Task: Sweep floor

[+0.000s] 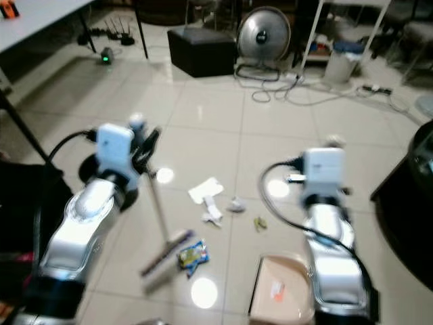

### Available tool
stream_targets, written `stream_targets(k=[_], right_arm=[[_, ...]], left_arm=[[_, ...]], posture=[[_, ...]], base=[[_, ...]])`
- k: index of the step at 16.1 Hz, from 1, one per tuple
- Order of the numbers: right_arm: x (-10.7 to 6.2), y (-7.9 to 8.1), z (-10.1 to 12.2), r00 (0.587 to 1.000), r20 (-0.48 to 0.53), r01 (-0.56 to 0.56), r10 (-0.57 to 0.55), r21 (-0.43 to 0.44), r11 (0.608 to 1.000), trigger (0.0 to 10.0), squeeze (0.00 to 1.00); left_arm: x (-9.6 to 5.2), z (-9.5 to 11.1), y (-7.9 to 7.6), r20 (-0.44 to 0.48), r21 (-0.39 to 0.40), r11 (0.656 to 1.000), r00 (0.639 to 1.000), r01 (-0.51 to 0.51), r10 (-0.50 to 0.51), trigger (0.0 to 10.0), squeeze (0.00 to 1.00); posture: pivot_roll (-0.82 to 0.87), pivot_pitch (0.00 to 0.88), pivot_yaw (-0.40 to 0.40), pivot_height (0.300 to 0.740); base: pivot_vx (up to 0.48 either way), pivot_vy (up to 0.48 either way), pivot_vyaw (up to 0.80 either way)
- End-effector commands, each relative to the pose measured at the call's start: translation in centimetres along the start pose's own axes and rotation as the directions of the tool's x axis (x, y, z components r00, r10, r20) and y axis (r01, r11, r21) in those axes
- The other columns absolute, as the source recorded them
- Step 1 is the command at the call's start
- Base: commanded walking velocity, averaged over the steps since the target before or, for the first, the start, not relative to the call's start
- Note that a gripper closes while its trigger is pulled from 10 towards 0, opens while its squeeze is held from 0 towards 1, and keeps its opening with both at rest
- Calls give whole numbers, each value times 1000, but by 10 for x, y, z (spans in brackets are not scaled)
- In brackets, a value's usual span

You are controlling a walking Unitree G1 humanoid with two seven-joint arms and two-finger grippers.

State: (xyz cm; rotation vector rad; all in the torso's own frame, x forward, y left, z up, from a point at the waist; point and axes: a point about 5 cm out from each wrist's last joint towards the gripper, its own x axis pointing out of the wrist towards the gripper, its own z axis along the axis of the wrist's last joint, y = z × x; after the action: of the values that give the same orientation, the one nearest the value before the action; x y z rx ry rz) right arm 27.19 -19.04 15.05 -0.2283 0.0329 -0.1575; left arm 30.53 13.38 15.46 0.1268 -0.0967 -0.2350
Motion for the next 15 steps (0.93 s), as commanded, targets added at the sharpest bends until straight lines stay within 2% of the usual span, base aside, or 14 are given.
stream_targets(k=[1, 3, 6, 8, 9, 12, 15], right_arm=[[1, -5, 6, 999, 31, 10, -10, 1, 1000, 10000, 0], [1, -7, 6, 999, 34, 16, -16, -1, 1000, 10000, 0], [2, -11, 6, 999, 37, 31, -32, 34, 999, 10000, 0], [2, -11, 8, 999, 51, -3, -2, 105, 994, 10000, 0], [2, -9, 9, 998, 57, -23, 17, 106, 994, 10000, 0], [2, -3, 9, 996, 64, -68, 66, 40, 997, 10000, 0], [2, -5, 7, 998, 59, -40, 34, 96, 995, 10000, 0]], left_arm=[[4, 14, -1, 59, 32, 999, 998, -7, 5, 10000, 0], [4, 13, -2, 57, 30, 1000, 998, -9, 7, 10000, 0], [3, 12, -4, 53, 26, 1000, 999, 0, -1, 10000, 0], [2, 12, -2, 52, 26, 1000, 999, -4, 3, 10000, 0], [2, 12, -2, 51, 27, 1000, 999, -7, 6, 10000, 0], [1, 11, -1, 50, 30, 999, 999, -13, 11, 10000, 0], [0, 10, 0, 46, 33, 999, 999, -12, 11, 10000, 0]], posture=[[-92, 41, 27, 740], [-92, 41, 27, 740], [-92, 41, 27, 740], [-85, 52, 26, 740], [-85, 52, 25, 740], [-79, 53, 21, 740], [-77, 52, 22, 740]], base=[[304, 0, 425], [300, 0, 425], [298, 0, 0], [294, 0, 0], [292, 0, 0], [298, 0, 206], [283, 0, 421]])
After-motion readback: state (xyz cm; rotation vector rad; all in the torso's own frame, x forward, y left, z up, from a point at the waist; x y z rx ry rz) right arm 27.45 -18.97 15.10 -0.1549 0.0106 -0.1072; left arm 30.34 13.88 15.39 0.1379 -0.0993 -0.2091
